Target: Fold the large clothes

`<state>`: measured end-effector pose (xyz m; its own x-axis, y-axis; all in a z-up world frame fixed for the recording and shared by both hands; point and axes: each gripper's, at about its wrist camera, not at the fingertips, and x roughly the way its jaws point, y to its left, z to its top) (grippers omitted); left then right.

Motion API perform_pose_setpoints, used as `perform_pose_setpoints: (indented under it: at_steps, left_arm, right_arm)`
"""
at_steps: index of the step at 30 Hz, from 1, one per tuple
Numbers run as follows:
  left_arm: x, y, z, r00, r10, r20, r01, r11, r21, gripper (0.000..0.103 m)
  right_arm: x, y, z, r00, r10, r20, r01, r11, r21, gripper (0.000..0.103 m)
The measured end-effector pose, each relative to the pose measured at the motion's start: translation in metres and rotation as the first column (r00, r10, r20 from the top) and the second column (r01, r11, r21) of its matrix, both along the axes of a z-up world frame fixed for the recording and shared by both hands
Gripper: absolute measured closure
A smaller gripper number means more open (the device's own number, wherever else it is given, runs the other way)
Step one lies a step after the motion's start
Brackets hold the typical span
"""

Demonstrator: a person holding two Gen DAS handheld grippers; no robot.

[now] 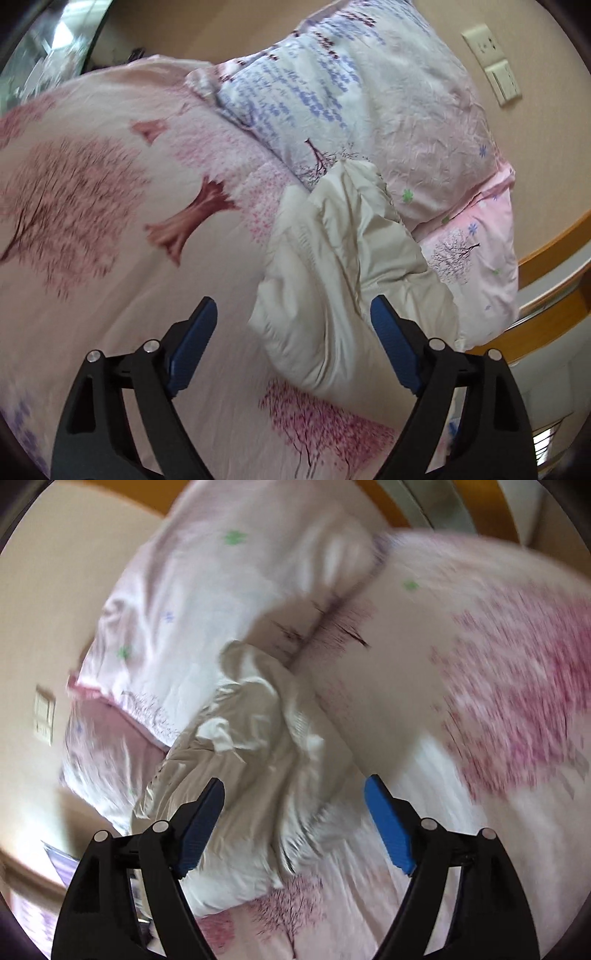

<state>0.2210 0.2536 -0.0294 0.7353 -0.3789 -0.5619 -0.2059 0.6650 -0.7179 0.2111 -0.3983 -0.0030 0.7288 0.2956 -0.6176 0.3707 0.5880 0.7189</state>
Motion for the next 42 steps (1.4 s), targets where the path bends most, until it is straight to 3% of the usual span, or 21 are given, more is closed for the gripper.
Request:
perform_pose_setpoints:
  at_steps: [8, 16, 21, 27, 30, 33, 35, 37, 42]
  left_arm:
    - [-0.01, -0.017, -0.01, 1.0, 0.0, 0.004, 0.0, 0.996, -0.084, 0.019]
    - [0.005, -0.039, -0.022, 0.999, -0.003, -0.038, -0.001, 0.995, -0.103, 0.02]
    - [0.016, -0.041, -0.029, 0.997, 0.022, -0.068, -0.03, 0.991, -0.13, 0.023]
    - [0.027, -0.033, -0.039, 0.995, 0.069, -0.079, -0.082, 0.979, -0.184, 0.035]
    - [0.03, -0.03, -0.042, 0.994, 0.084, -0.071, -0.097, 0.97, -0.221, 0.04]
    - [0.031, -0.027, -0.044, 0.995, 0.087, -0.056, -0.099, 0.959, -0.264, 0.056]
    - [0.031, -0.026, -0.039, 0.996, 0.08, -0.033, -0.086, 0.961, -0.264, 0.07]
    - [0.03, -0.027, -0.031, 0.998, 0.067, -0.007, -0.067, 0.967, -0.247, 0.076]
    - [0.021, -0.022, -0.012, 0.997, 0.048, 0.059, -0.033, 0.969, -0.245, 0.081]
  right_arm:
    - [-0.002, -0.002, -0.034, 0.999, -0.006, -0.051, 0.015, 0.984, 0.177, 0.023]
    - [0.016, 0.004, -0.051, 0.997, -0.009, -0.079, 0.026, 0.976, 0.214, 0.023]
    - [0.025, 0.009, -0.057, 0.999, -0.004, -0.046, 0.015, 0.974, 0.228, 0.031]
    - [0.028, 0.008, -0.065, 1.0, -0.009, -0.018, 0.014, 0.967, 0.255, 0.039]
    - [0.027, 0.009, -0.065, 1.0, -0.008, 0.006, 0.006, 0.97, 0.242, 0.05]
    - [0.027, 0.013, -0.056, 0.999, 0.0, 0.045, -0.009, 0.978, 0.208, 0.063]
    - [0.026, 0.015, -0.05, 0.998, 0.005, 0.065, -0.017, 0.981, 0.192, 0.069]
    - [0.025, 0.017, -0.042, 0.996, 0.015, 0.091, -0.03, 0.985, 0.169, 0.072]
    - [0.017, 0.027, -0.02, 0.986, 0.068, 0.15, -0.087, 0.988, 0.13, 0.075]
